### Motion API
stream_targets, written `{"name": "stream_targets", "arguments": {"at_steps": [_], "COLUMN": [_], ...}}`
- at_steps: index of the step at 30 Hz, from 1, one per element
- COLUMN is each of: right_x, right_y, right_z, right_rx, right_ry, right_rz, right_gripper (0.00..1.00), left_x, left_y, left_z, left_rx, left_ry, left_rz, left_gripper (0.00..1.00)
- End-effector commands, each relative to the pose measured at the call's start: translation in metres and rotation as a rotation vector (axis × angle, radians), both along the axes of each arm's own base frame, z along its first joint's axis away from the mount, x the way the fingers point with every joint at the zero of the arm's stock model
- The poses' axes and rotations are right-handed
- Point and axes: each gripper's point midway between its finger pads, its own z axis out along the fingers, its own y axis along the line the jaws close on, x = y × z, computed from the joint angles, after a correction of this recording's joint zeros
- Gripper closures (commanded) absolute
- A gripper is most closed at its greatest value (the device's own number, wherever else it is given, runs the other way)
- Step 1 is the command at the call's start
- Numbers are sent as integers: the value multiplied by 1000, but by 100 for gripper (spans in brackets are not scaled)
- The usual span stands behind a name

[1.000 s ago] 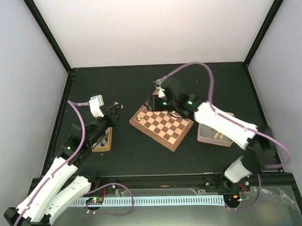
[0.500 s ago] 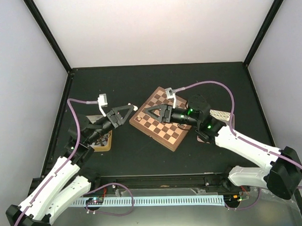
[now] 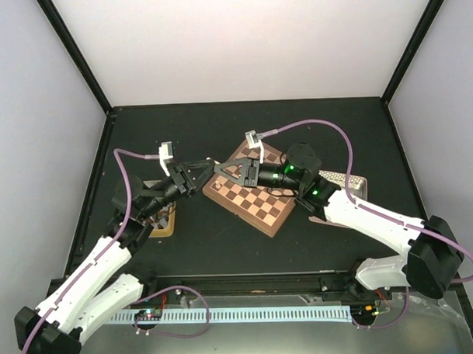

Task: Set up the chess pieces on the board
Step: Place the chess piece on the chessboard.

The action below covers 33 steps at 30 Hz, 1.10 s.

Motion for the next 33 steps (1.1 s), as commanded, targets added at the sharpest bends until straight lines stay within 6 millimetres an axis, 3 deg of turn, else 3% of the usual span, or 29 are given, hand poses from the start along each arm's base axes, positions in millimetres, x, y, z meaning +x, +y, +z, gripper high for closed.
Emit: {"name": "stream_targets", "arguments": {"at_steps": [1, 5, 13, 16, 18, 20, 22, 24, 30, 33], "right_x": [-4, -2, 8, 10, 13, 18, 24, 33, 47, 46], "right_y": [3, 3, -1, -5, -7, -10, -17, -26, -77, -100], "right_z": [14, 5, 15, 16, 11, 1, -21, -54, -155, -189], "right_rx": [43, 33, 42, 30, 0, -61, -178, -345, -924, -1135], "right_ry": [-29, -9, -44, -56, -60, -65, -64, -61, -44, -31], "right_rz": [20, 6, -64, -90, -111, -141, -184, -233, -312, -298], "right_gripper": [73, 75, 96, 99, 99, 99, 99, 99, 99, 99], "left_x": [-10, -10, -16, -16, -14, -7, 1, 8, 17, 16], "left_y": [-2, 2, 7, 7, 8, 11, 20, 34, 87, 106], "left_z": [11, 7, 10, 9, 5, -7, -17, -32, -70, -81], "left_rx": [-81, -102, -100, -75, -27, 50, 147, 275, 656, 816], "left_ry": [-19, -17, -46, -68, -94, -90, -108, -123, -176, -217], "left_rz": [-59, -40, -25, -19, 2, 50, 136, 234, 481, 539], "left_gripper": [85, 85, 81, 77, 68, 49, 33, 23, 14, 8]}}
